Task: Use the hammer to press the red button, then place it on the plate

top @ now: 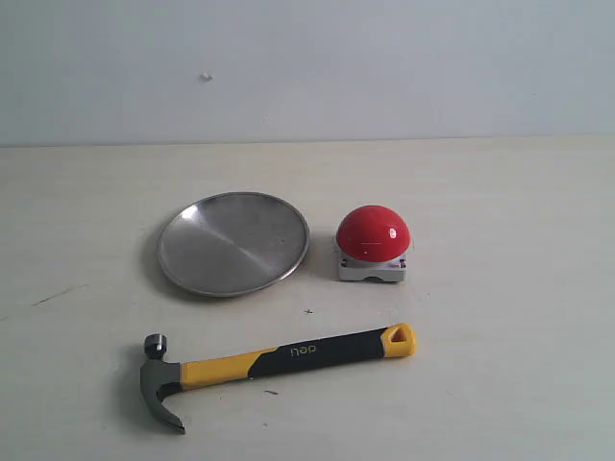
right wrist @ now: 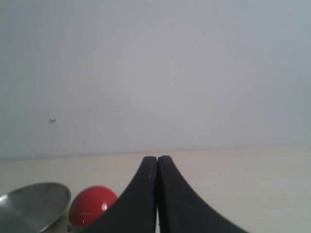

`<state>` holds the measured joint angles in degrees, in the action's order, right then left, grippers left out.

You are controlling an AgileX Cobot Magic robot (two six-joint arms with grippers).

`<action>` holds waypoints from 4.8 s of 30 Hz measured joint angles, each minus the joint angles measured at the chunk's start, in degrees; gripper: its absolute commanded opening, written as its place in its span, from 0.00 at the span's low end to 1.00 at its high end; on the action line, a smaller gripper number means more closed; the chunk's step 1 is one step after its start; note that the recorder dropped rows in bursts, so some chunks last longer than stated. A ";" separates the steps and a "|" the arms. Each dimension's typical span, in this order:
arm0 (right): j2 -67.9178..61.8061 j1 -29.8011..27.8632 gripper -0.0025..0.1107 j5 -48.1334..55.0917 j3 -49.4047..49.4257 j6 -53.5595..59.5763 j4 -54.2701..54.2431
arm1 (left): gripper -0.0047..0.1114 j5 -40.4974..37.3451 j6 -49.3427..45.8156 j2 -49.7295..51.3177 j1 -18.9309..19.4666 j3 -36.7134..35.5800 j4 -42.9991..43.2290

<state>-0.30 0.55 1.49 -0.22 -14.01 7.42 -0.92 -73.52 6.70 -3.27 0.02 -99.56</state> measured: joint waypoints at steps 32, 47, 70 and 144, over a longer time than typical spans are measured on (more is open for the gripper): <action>0.00 0.00 0.02 -16.52 0.00 -12.07 -5.17 | 0.04 0.00 0.00 0.00 0.00 0.00 0.00; 0.00 0.00 0.02 -3.59 0.00 -11.06 -5.17 | 0.04 0.00 0.00 0.00 0.00 0.00 0.00; 0.00 0.00 0.02 -2.32 0.00 -10.97 -5.59 | 0.04 0.00 0.00 0.00 0.00 0.00 0.00; -71.54 0.00 0.02 40.92 -47.52 30.66 -15.90 | 0.04 0.00 0.00 0.00 0.00 0.00 0.00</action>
<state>-71.84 0.55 42.41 -47.74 16.65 -8.48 -0.92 -73.52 6.70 -3.27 0.02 -99.56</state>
